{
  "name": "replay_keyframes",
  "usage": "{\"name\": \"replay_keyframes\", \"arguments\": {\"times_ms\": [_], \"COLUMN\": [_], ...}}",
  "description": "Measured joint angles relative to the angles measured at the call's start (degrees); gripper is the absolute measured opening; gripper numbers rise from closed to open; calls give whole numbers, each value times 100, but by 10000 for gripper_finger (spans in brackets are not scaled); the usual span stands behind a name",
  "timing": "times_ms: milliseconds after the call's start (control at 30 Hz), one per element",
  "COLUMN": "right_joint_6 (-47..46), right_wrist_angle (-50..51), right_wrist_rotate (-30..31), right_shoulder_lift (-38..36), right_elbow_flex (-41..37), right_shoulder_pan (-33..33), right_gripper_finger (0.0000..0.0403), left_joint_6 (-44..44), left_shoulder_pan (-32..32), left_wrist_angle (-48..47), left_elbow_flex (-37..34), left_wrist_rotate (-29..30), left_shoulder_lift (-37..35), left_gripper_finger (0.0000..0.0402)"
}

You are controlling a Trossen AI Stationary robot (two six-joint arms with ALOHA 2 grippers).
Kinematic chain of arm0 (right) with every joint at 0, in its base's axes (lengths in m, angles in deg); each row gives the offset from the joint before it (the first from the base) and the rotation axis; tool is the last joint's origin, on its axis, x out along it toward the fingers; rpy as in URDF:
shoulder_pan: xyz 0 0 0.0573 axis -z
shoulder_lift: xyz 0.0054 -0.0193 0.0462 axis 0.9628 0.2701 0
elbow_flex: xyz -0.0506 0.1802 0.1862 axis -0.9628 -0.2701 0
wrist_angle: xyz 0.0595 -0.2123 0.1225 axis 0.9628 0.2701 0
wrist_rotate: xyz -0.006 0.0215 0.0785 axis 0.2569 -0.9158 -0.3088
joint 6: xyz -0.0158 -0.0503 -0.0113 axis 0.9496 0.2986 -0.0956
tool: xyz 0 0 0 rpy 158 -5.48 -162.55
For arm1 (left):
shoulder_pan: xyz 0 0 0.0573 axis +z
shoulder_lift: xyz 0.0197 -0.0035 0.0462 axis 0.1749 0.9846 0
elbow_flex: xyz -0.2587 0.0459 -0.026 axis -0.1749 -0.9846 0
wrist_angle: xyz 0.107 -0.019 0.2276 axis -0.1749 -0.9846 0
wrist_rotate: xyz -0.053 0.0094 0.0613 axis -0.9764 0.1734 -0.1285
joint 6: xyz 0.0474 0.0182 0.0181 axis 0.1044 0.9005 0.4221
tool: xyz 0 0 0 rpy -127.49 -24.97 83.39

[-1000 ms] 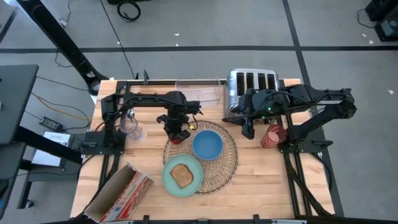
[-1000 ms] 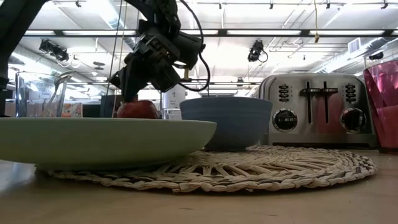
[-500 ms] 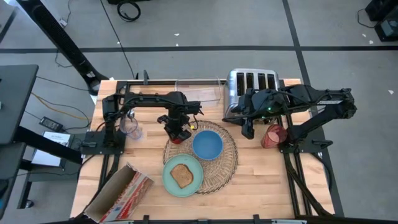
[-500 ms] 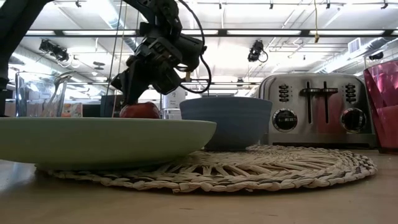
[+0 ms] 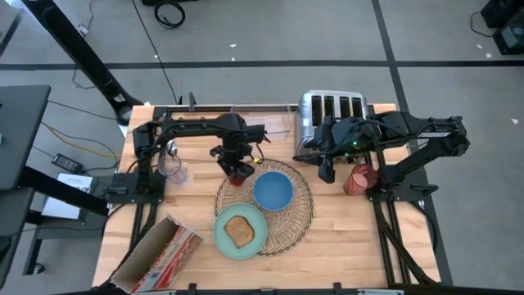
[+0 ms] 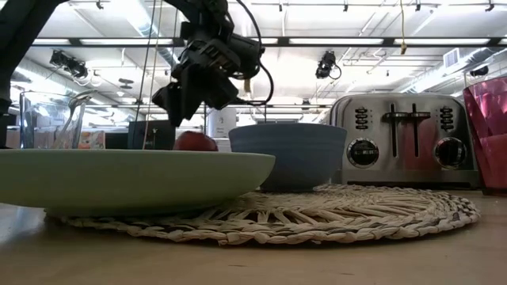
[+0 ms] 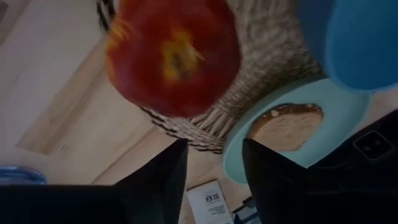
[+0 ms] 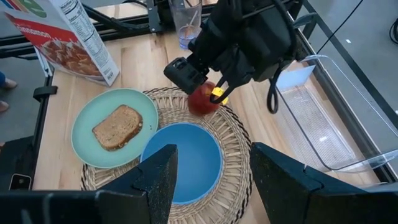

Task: Arrange a breakfast setting
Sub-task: Put the apple on the brown table mat to the left of the blue bowl

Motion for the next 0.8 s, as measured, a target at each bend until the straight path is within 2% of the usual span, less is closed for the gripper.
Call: {"name": "replay_keyframes", "arguments": {"times_ms": [300, 400, 500, 667, 800], "right_joint_6": [111, 151, 151, 24, -102], "right_wrist_angle": [4, 7, 102, 573, 734], "right_wrist_rotate": [-2, 0, 83, 342, 352], "right_shoulder_lift": [0, 0, -21, -186, -319], "right_elbow_flex": [0, 0, 0, 0, 0], "right_shoulder_pan": [2, 0, 0, 0, 0], "right_gripper_finger": [208, 208, 208, 208, 208], "left_joint_6": [89, 197, 246, 383, 1282], "left_shoulder_pan": [12, 34, 83, 157, 63], "left_wrist_angle": [-75, -26, 322, 1113, 1687], "left_elbow_flex": [285, 285, 285, 288, 288], "left_wrist_rotate": [-7, 262, 650, 788, 1218], "left_shoulder_lift": [-7, -7, -17, -111, -114], "left_gripper_finger": [165, 165, 165, 165, 165]}}
